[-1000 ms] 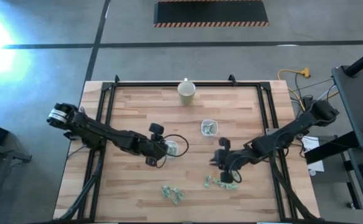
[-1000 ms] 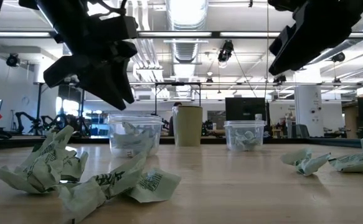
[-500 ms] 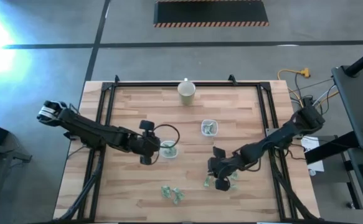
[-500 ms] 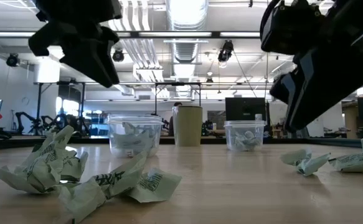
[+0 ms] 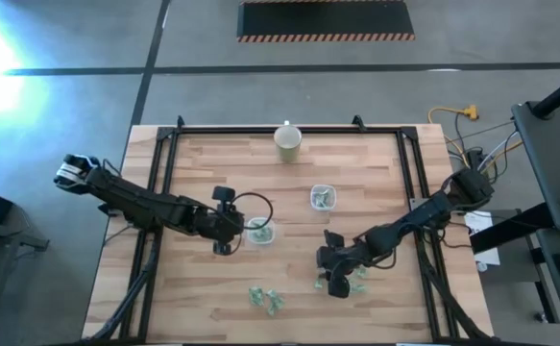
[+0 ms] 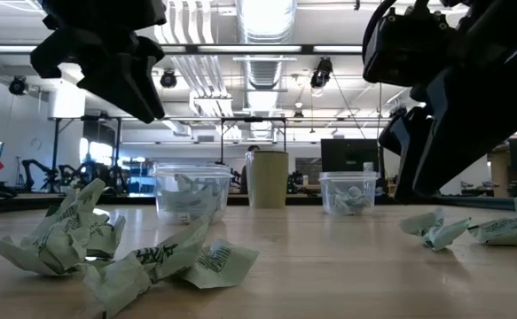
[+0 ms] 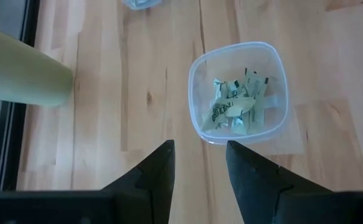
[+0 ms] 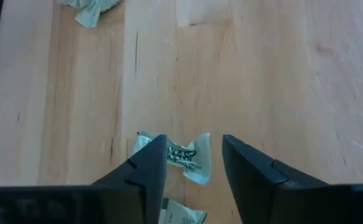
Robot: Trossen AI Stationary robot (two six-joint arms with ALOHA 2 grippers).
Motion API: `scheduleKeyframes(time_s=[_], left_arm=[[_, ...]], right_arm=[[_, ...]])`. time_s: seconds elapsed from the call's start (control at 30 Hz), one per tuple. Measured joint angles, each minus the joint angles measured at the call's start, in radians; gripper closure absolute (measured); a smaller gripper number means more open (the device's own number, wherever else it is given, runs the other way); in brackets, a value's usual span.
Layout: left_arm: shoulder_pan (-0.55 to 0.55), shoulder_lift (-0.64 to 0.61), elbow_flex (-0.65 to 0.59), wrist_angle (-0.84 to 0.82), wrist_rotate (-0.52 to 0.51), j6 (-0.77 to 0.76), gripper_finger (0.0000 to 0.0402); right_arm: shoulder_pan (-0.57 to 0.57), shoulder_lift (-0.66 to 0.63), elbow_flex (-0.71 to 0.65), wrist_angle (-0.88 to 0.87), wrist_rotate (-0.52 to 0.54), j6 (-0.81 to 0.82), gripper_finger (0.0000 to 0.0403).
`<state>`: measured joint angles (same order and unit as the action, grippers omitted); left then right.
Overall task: Pick and place Stevia / Truvia into bins
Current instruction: Put the green stevia packet into the right transparent container
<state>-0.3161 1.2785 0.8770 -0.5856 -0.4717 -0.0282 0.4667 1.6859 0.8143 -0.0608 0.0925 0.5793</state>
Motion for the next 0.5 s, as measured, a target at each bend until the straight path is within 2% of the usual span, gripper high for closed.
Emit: scheduleKeyframes(time_s=[0.2, 0.5], left_arm=[[0.0, 0.002, -0.001, 0.0, 0.0, 0.007, 0.0273], [0.0, 0.002, -0.001, 0.0, 0.0, 0.008, 0.0273]], right_arm=[[0.0, 0.003, 0.0, 0.002, 0.002, 0.017, 0.0227], [0.0, 0.069, -0.002, 0.017, -0.011, 0.046, 0.0221]])
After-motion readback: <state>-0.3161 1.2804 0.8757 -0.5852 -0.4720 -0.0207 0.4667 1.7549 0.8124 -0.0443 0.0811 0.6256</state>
